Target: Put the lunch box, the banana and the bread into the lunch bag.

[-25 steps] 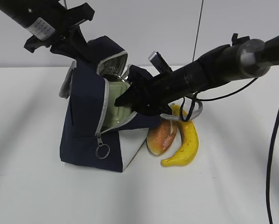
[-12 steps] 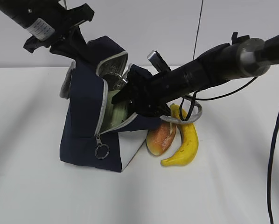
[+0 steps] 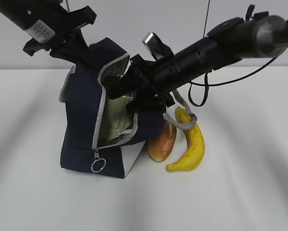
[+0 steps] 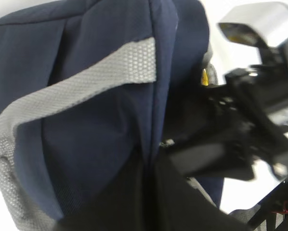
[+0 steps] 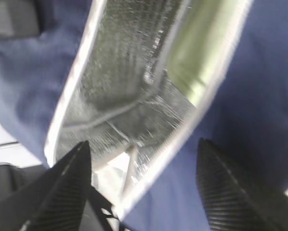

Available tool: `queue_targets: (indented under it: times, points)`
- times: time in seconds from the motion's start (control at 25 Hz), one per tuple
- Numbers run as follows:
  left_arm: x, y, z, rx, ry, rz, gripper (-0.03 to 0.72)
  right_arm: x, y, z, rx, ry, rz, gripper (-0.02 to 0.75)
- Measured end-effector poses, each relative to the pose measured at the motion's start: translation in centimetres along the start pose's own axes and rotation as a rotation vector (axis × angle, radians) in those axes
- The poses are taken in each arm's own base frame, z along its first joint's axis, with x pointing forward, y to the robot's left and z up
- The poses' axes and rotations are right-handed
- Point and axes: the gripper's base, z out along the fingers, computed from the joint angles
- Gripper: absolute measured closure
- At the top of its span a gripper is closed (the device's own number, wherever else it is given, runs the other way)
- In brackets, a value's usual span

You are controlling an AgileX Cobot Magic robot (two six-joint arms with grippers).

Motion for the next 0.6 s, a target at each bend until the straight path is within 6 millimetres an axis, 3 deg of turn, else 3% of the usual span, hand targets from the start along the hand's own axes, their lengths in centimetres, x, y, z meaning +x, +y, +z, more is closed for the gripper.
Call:
queue_targets:
  times: [0.32,0.6]
  points:
    - [0.1,0.2,0.0,-0.019,0.015,0.01,0.691,0.9,4.6,-4.1,0.164,0.045,-0.096,0.235]
    - [0.2,0.2,0.0,-0.023,0.018,0.012,0.691,2.1,6.3,-7.3,0.402,0.079,-0.135,0.235]
